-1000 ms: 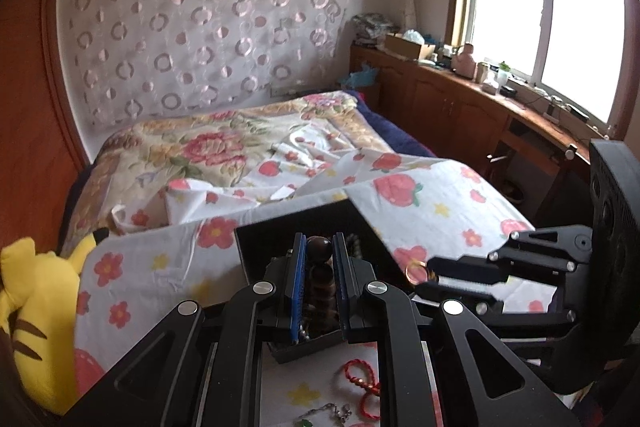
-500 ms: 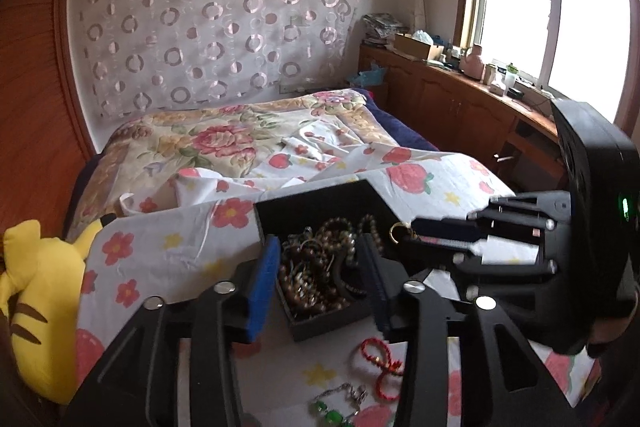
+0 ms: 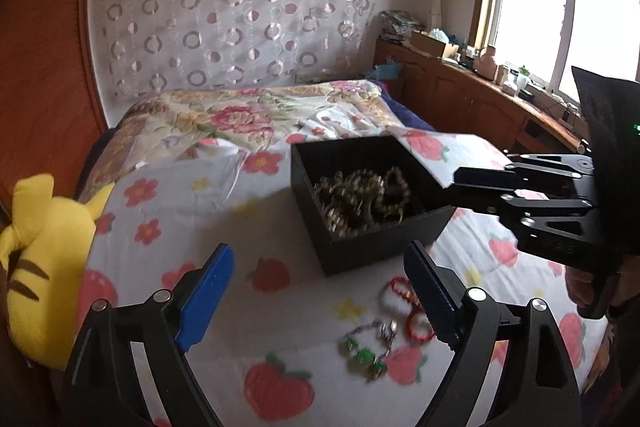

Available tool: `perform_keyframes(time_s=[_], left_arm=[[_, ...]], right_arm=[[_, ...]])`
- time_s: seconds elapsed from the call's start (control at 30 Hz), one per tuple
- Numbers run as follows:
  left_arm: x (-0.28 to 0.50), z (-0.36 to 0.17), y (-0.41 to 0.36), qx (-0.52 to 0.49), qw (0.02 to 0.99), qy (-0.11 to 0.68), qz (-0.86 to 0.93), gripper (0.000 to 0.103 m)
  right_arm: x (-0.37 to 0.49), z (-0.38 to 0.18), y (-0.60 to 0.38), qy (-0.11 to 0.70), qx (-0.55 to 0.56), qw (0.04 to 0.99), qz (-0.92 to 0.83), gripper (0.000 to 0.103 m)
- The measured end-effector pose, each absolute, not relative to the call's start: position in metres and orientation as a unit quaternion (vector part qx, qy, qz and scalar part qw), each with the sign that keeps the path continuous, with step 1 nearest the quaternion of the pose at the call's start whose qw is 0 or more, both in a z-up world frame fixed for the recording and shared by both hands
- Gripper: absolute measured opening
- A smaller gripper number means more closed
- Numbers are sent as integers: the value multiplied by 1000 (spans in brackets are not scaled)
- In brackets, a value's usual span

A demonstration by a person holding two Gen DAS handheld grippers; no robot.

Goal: Organize jewelry
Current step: 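Close the right tool on the red bead bracelet while the left tool approaches the green bracelet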

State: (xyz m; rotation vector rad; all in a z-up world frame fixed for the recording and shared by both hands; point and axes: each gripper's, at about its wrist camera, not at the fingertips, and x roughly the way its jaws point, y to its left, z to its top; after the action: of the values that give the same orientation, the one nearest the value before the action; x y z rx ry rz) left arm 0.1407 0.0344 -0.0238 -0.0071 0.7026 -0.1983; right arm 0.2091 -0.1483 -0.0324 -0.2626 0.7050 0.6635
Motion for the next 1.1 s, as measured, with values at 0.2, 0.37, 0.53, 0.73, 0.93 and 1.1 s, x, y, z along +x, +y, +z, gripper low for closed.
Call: perform_keyframes(time_s=[0.2, 0.37, 0.53, 0.73, 0.93, 1.1], left_arm=[[121, -39, 40, 4, 931, 354, -87, 85], [107, -48, 45, -2, 929, 359, -89, 85], [95, -53, 47, -7, 928, 361, -92, 85], [88, -56, 49, -8, 926, 365, -95, 85], [88, -62, 45, -6, 922, 375, -98, 85], [89, -66, 40, -2, 918, 382, -104, 85]], right_arm=[[181, -52, -139, 356, -136, 858, 343, 24], [167, -70, -128, 379, -147, 842, 354, 24], [162, -84, -120, 394, -155, 833, 356, 24], [164, -92, -113, 405, -165, 829, 349, 24], [172, -94, -109, 409, -169, 834, 329, 24], [172, -92, -110, 403, -169, 838, 328, 8]])
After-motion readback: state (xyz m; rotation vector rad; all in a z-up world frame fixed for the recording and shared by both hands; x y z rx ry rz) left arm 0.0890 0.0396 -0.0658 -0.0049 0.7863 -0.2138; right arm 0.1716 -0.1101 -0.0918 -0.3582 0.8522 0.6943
